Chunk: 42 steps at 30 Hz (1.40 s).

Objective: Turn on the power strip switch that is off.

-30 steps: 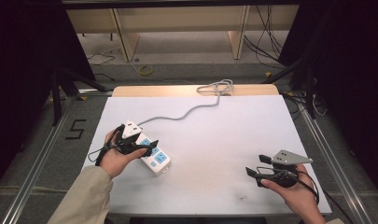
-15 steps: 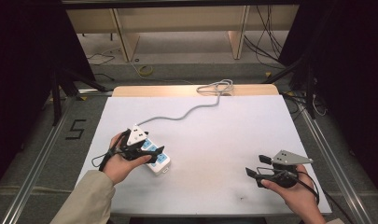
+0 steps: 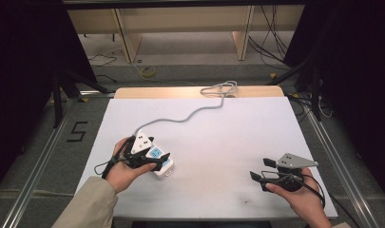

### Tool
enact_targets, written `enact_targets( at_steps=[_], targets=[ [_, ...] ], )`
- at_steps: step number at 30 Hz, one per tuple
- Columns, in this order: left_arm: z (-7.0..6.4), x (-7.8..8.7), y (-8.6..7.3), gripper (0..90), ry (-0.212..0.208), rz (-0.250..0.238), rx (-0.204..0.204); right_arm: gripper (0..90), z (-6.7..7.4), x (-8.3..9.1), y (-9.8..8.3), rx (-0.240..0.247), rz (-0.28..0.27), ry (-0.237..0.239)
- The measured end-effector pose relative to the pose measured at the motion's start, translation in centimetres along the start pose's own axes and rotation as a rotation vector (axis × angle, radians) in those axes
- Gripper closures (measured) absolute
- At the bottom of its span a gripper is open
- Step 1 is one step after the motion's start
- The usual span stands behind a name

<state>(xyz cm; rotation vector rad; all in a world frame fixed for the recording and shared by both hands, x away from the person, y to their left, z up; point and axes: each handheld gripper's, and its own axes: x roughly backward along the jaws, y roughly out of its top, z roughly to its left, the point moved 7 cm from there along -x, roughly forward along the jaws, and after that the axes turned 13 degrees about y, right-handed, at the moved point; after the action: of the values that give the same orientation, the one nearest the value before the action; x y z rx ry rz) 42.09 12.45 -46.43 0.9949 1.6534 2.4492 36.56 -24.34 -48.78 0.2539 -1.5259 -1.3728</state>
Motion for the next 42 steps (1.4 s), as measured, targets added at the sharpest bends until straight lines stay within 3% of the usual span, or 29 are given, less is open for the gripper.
enact_targets(
  at_steps=[26, 42],
  targets=[
    [-0.2, 1.7, -1.9, 19.1, 0.008, 0.004, -0.02, 27.5, 0.1, 0.2, -0.1, 0.003, 0.0, 0.0],
    [0.6, 2.8, -3.3, 17.3, 0.026, 0.012, -0.017, 27.3, 0.1, 0.3, -0.1, 0.006, -0.002, 0.003]
  ],
)
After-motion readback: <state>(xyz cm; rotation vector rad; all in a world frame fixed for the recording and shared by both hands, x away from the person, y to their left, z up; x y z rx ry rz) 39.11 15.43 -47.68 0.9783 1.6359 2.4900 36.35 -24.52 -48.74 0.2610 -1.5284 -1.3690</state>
